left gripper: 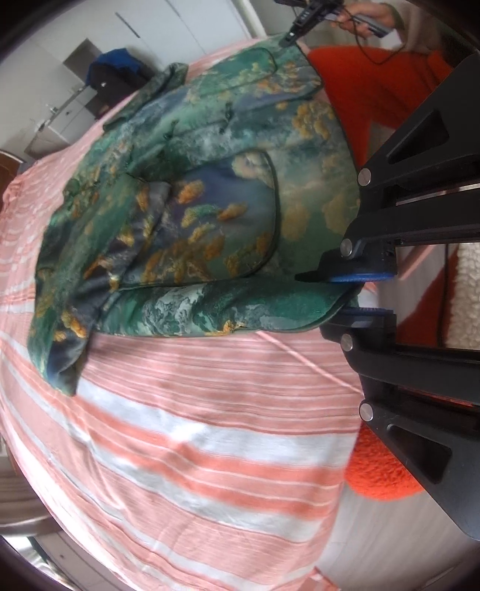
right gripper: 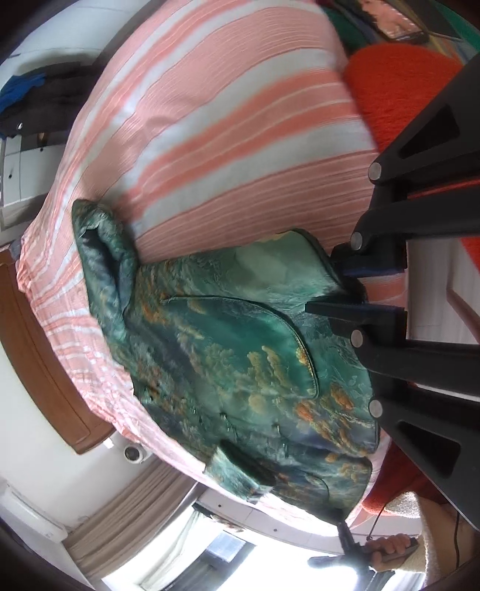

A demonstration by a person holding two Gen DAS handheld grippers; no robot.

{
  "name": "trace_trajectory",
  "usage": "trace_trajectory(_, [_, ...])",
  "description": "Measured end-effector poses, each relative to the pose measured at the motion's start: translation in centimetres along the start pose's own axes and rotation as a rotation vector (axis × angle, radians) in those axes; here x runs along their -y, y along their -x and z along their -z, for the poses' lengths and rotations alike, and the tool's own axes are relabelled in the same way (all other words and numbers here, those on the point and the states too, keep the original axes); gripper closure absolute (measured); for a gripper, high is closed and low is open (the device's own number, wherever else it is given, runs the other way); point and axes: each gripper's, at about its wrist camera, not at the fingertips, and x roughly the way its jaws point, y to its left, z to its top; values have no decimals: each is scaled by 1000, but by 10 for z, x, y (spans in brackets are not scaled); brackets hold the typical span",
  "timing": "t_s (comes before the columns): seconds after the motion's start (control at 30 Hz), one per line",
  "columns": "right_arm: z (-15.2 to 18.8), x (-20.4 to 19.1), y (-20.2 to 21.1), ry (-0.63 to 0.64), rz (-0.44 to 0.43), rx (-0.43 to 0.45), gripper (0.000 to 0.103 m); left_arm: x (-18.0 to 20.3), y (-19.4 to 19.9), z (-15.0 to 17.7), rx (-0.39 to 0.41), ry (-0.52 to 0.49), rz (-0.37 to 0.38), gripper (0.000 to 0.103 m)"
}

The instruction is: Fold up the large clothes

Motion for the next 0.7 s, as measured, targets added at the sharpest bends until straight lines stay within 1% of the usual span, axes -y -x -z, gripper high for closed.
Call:
trace_trajectory(0.1, [10, 4, -27, -32, 38, -50, 92, -7, -21, -3, -40, 43, -16, 95])
trace_trajectory(0.2, [11, 1, -40, -23, 74, -53, 92, -3, -25, -9, -48, 33, -55, 92])
trace_trajectory(0.27, [8, -2, -39, -2, 89, -38, 91, 2, -21, -9, -42, 15, -85, 85])
trace_trajectory(0.3, [7, -4, -38, 3, 94, -28, 86, 2, -18, -9, -40, 13, -98, 81])
trace_trajectory(0.33, [7, -4, -36, 2, 97, -23, 83, 3, -14, -9, -38, 15, -110, 73])
trace_trajectory(0.37, [6, -2, -34, -9, 103, -14, 71, 3, -8, -9, -33, 21, -120, 63])
trace_trajectory(0.4, [8, -1, -32, -18, 105, -8, 54, 3, 0, -9, -24, 28, -118, 57])
trace_trajectory(0.43, [11, 1, -29, -26, 105, -1, 44, 1, 7, -8, -11, 36, -109, 48])
trace_trajectory(0.47, [14, 2, -23, -31, 112, 13, 31, 1, 16, -7, 5, 41, -100, 42])
trace_trajectory(0.5, [15, 1, -19, -27, 122, 25, 29, 1, 28, -4, 24, 44, -98, 40])
trace_trajectory(0.57, [22, -2, -8, -7, 150, 45, 29, 3, 49, -6, 67, 39, -114, 31])
trace_trajectory(0.6, [24, -4, -3, 2, 164, 61, 29, 7, 58, -8, 89, 32, -126, 30])
trace_trajectory(0.67, [27, -7, 8, 10, 188, 104, 29, 14, 82, -10, 146, 8, -156, 21])
trace_trajectory(0.7, [28, -10, 15, 17, 206, 138, 29, 18, 90, -15, 175, -6, -171, 19])
